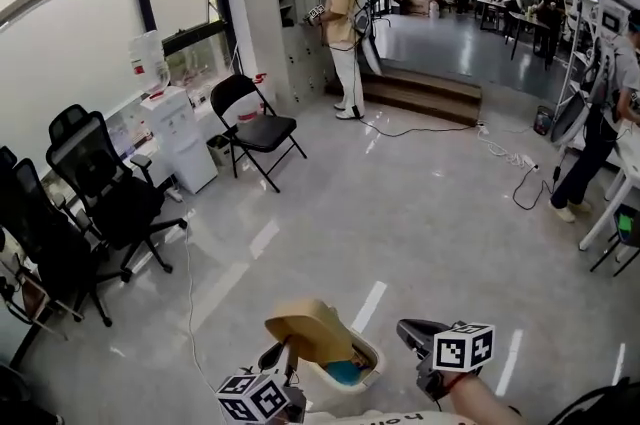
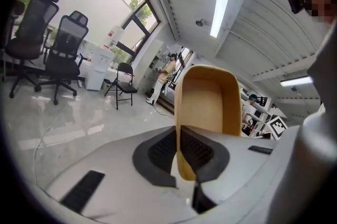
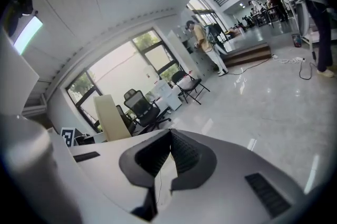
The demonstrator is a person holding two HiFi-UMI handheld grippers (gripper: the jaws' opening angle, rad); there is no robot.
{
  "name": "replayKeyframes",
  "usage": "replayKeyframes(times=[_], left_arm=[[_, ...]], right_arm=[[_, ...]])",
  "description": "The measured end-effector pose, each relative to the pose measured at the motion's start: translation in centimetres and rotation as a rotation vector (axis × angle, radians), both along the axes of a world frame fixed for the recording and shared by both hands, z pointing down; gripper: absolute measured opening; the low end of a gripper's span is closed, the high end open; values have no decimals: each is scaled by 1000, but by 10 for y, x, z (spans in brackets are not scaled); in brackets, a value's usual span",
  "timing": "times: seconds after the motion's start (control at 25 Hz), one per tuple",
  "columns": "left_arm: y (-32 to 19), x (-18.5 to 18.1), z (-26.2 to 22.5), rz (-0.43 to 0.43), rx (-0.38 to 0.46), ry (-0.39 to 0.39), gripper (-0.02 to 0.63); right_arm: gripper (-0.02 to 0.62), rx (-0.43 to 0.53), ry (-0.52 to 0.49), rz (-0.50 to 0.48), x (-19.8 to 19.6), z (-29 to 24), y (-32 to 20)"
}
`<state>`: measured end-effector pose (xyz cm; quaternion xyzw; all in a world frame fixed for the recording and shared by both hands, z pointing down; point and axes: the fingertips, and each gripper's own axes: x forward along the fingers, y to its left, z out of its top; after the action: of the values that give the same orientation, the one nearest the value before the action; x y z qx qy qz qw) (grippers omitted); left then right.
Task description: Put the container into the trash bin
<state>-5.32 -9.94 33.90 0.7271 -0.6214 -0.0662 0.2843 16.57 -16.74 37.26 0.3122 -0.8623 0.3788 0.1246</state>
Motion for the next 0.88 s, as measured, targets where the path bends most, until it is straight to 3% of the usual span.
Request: replayKeyframes(times=[0.32,0.88], left_arm=[[11,-8,0,-91,-6,-8,29],[11,-4,-11,-88,1,-9,29]], right_arm=[[3,-22,3,-89,-9,15,-2],[3,-46,20,-79,0,16,-8]])
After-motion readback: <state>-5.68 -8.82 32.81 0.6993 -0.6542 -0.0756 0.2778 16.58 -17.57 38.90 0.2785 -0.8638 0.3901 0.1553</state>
